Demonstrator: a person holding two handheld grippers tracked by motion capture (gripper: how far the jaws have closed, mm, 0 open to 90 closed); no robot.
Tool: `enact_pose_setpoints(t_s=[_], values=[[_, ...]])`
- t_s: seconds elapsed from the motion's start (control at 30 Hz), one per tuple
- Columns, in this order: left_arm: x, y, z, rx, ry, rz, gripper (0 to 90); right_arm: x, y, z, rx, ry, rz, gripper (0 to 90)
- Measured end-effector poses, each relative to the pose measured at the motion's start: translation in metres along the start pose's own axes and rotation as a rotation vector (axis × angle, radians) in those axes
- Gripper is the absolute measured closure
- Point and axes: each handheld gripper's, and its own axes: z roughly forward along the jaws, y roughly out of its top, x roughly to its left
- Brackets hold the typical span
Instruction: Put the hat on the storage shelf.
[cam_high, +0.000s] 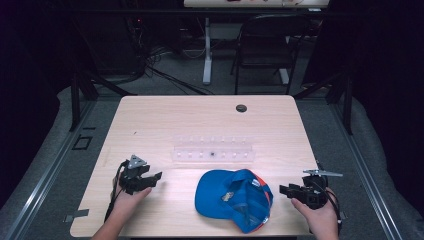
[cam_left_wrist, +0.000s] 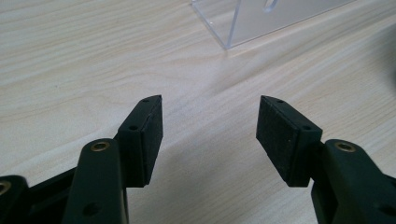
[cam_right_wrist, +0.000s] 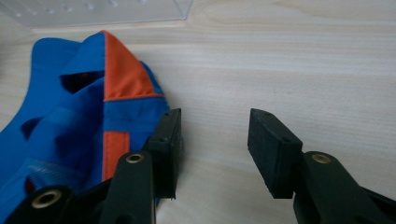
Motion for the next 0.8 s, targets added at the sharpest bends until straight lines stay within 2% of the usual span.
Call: enact_pose_setpoints(t_s=[0.07,0.1,0.2,0.37,0.53,0.8], values=[[0.0,0.0,0.001,-0.002,0.003,0.0,41.3,0.0,0.001,-0.002,0.016,0.017,-0.01,55.7],[-0.001,0.0,0.001,0.0,0.005,-0.002,41.3,0.002,0.002,-0.005,0.041,0.031,-0.039,55.5],[-0.002,0.0,0.002,0.005,0.009,0.004,41.3,0.007,0.001,-0.009,0.036,0.039,-0.078,53.8],[-0.002,-0.001,0.003,0.006,0.009,0.003,41.3,0.015,-0.005,-0.013,0.087,0.104,-0.058,57.4],[-0.002,-0.001,0.003,0.016,0.009,0.007,41.3,0.023,-0.011,-0.012,0.105,0.182,-0.107,56.5],[-0.001,-0.001,0.005,0.022,0.017,0.008,41.3,0.034,-0.015,-0.004,0.134,0.22,-0.118,56.3]])
